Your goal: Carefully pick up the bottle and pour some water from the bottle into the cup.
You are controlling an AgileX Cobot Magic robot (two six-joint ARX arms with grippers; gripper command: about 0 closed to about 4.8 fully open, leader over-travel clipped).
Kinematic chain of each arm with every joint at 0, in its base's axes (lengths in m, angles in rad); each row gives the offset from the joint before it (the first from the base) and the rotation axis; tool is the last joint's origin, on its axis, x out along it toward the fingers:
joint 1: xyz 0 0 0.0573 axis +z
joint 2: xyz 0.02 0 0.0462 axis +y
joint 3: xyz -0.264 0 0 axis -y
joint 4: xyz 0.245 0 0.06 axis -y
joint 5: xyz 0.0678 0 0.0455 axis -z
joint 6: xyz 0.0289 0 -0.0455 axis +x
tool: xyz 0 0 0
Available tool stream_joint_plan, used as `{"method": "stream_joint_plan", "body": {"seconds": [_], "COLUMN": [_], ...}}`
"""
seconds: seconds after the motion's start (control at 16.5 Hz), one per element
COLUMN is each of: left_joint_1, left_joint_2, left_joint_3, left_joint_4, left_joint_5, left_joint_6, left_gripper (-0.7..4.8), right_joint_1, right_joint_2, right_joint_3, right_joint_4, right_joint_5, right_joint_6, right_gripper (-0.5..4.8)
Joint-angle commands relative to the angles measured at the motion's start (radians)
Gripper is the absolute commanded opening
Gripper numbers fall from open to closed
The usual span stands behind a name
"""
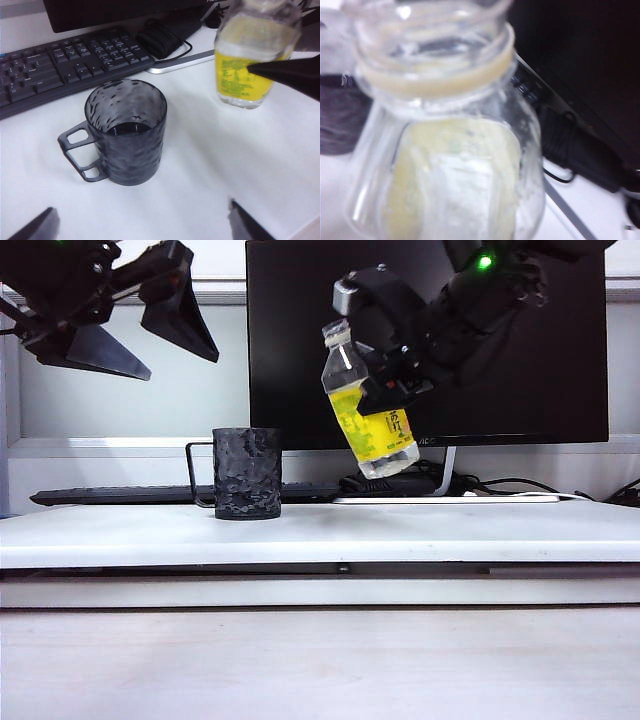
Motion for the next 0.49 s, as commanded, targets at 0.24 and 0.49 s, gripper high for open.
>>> {"method": "stream_joint_plan", "body": {"seconds": [0.24, 0.49], "left_joint_1": [-0.001, -0.001], "left_joint_2": [-0.019, -0.021], "left_joint_3": [0.005, 0.005], "left_joint_4": [0.029, 0.029], "left_joint_5": [0.006, 0.007], "left_joint_6": [0.002, 0.001], "left_gripper": [4.79, 4.79], "right_joint_1": [0.024, 0.048], "right_joint_2": [-0.013, -0.011], "right_joint_3": [0.024, 0.096], "right_joint_4": [0.029, 0.03], "right_joint_5": [0.047, 0.069], "right_joint_6": [-0.048, -0.074], "right_gripper": [1.07, 1.07]}}
